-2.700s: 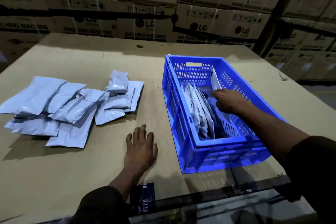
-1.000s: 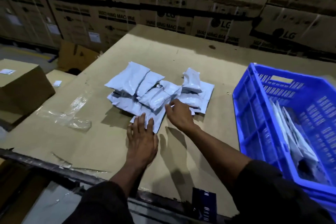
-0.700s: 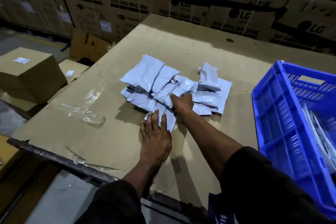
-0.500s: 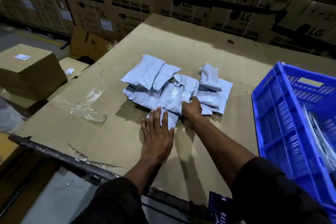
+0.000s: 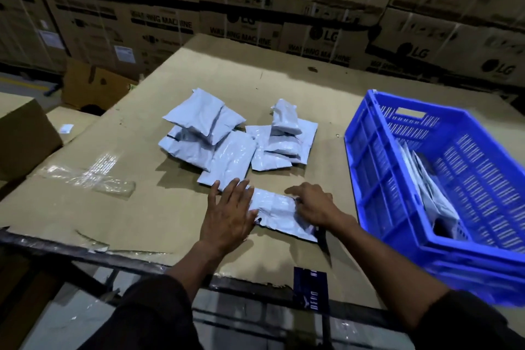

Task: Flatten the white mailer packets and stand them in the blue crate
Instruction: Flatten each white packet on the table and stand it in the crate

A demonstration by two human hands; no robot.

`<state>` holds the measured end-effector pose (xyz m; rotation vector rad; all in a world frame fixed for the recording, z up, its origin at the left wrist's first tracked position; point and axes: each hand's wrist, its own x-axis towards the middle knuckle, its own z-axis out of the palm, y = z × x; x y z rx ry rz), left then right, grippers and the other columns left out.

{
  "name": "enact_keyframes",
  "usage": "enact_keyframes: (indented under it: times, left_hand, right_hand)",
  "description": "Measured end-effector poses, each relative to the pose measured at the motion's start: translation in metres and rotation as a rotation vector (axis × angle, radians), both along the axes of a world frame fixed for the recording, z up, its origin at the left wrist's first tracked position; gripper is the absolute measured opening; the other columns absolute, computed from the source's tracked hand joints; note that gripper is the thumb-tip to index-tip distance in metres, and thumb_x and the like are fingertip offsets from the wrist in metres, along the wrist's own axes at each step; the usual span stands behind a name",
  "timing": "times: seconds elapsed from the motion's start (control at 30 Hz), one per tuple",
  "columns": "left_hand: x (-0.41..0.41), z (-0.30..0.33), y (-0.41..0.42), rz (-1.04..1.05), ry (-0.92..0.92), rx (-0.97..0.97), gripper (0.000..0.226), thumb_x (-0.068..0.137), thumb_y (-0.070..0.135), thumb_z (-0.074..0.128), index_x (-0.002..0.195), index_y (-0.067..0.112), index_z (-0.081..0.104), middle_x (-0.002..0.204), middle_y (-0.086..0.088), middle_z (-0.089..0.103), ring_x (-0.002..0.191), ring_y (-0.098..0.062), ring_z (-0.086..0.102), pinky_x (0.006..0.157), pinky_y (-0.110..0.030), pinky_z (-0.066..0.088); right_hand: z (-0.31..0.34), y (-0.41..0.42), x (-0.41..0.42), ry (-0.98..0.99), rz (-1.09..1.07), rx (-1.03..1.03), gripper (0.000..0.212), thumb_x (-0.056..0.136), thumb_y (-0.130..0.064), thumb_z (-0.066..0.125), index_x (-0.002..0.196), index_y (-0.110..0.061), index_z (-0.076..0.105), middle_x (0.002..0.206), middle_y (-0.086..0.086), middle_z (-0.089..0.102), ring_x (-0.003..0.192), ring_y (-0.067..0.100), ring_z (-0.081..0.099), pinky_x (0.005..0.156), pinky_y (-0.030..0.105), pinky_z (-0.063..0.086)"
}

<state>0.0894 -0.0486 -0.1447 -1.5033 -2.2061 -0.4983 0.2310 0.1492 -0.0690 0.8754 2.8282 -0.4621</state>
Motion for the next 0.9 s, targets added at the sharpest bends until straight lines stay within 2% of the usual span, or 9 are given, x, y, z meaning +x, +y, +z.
enact_keyframes:
  times: [0.07, 0.13, 0.27, 0.4, 0.5, 0.63, 0.7, 0.77, 0.9]
  left_hand:
    - [0.007, 0.001, -0.002, 0.003, -0.031, 0.017, 0.058, 0.109, 0.044, 0.029, 0.136, 0.005, 0.063, 0.141, -0.011, 0.061, 0.136, -0.031, 0.052, 0.118, -0.061, 0.028]
    - [0.014, 0.003, -0.004, 0.009, -0.050, 0.049, 0.060, 0.110, 0.043, 0.026, 0.135, 0.003, 0.063, 0.139, -0.011, 0.063, 0.135, -0.031, 0.054, 0.116, -0.062, 0.031]
    - [0.026, 0.014, 0.005, 0.014, -0.064, -0.040, 0.057, 0.109, 0.035, 0.025, 0.139, 0.002, 0.060, 0.146, -0.011, 0.059, 0.142, -0.029, 0.048, 0.117, -0.060, 0.032]
    - [0.022, 0.014, 0.025, 0.043, -0.191, -0.223, 0.062, 0.104, 0.037, 0.024, 0.141, 0.003, 0.059, 0.147, -0.012, 0.058, 0.144, -0.029, 0.046, 0.120, -0.050, 0.028]
    - [0.018, -0.001, 0.023, 0.036, -0.223, -0.285, 0.066, 0.103, 0.040, 0.019, 0.146, 0.005, 0.055, 0.152, -0.010, 0.053, 0.146, -0.028, 0.044, 0.117, -0.051, 0.036]
    - [0.015, -0.015, 0.021, 0.053, -0.217, -0.285, 0.062, 0.101, 0.039, 0.029, 0.148, 0.006, 0.053, 0.154, -0.010, 0.052, 0.144, -0.029, 0.047, 0.113, -0.053, 0.042]
    - [0.016, -0.017, 0.022, 0.051, -0.208, -0.270, 0.063, 0.101, 0.041, 0.030, 0.151, 0.007, 0.050, 0.156, -0.010, 0.049, 0.146, -0.028, 0.044, 0.114, -0.053, 0.040]
    - [0.017, -0.016, 0.023, 0.047, -0.209, -0.264, 0.063, 0.102, 0.043, 0.029, 0.153, 0.010, 0.046, 0.159, -0.008, 0.045, 0.148, -0.027, 0.040, 0.115, -0.053, 0.038]
    - [0.019, -0.016, 0.022, 0.040, -0.203, -0.248, 0.063, 0.103, 0.046, 0.028, 0.157, 0.016, 0.041, 0.165, -0.007, 0.036, 0.152, -0.029, 0.033, 0.117, -0.055, 0.033]
  right_hand:
    - [-0.004, -0.016, 0.010, 0.175, 0.067, 0.175, 0.046, 0.094, -0.023, 0.041, 0.137, -0.025, 0.056, 0.132, 0.005, 0.058, 0.123, 0.032, 0.050, 0.095, 0.045, 0.039]
    - [-0.013, -0.033, 0.013, 0.295, 0.174, 0.218, 0.048, 0.100, -0.038, 0.031, 0.136, -0.020, 0.056, 0.135, 0.005, 0.058, 0.128, 0.031, 0.050, 0.101, 0.046, 0.037]
    - [-0.045, -0.043, 0.014, 0.086, 0.306, 0.210, 0.072, 0.099, -0.064, 0.003, 0.157, -0.028, 0.025, 0.166, -0.005, 0.018, 0.153, 0.023, 0.011, 0.119, 0.054, 0.015]
    - [-0.059, -0.041, 0.023, 0.100, 0.382, 0.277, 0.064, 0.103, -0.063, 0.011, 0.159, -0.033, 0.011, 0.167, -0.011, 0.001, 0.154, 0.018, -0.002, 0.121, 0.050, 0.000]
    - [-0.060, -0.041, 0.024, 0.133, 0.367, 0.172, 0.061, 0.102, -0.054, 0.014, 0.160, -0.035, 0.008, 0.166, -0.017, -0.005, 0.152, 0.007, -0.014, 0.121, 0.044, -0.011]
    - [-0.052, -0.037, 0.013, 0.241, 0.146, -0.063, 0.074, 0.096, -0.062, -0.006, 0.158, -0.032, 0.020, 0.163, -0.020, 0.008, 0.150, -0.003, 0.000, 0.123, 0.040, 0.002]
    - [-0.055, -0.037, 0.014, 0.245, 0.176, 0.086, 0.081, 0.094, -0.064, -0.011, 0.158, -0.028, 0.025, 0.165, -0.013, 0.013, 0.152, 0.004, 0.007, 0.122, 0.042, 0.007]
    - [-0.065, -0.035, 0.019, 0.252, 0.227, 0.225, 0.073, 0.101, -0.059, -0.002, 0.157, -0.025, 0.029, 0.165, -0.009, 0.016, 0.153, 0.012, 0.012, 0.120, 0.047, 0.010]
    - [-0.071, -0.037, 0.020, 0.267, 0.208, 0.289, 0.059, 0.106, -0.050, 0.015, 0.157, -0.024, 0.029, 0.166, -0.007, 0.019, 0.153, 0.014, 0.011, 0.121, 0.050, 0.011]
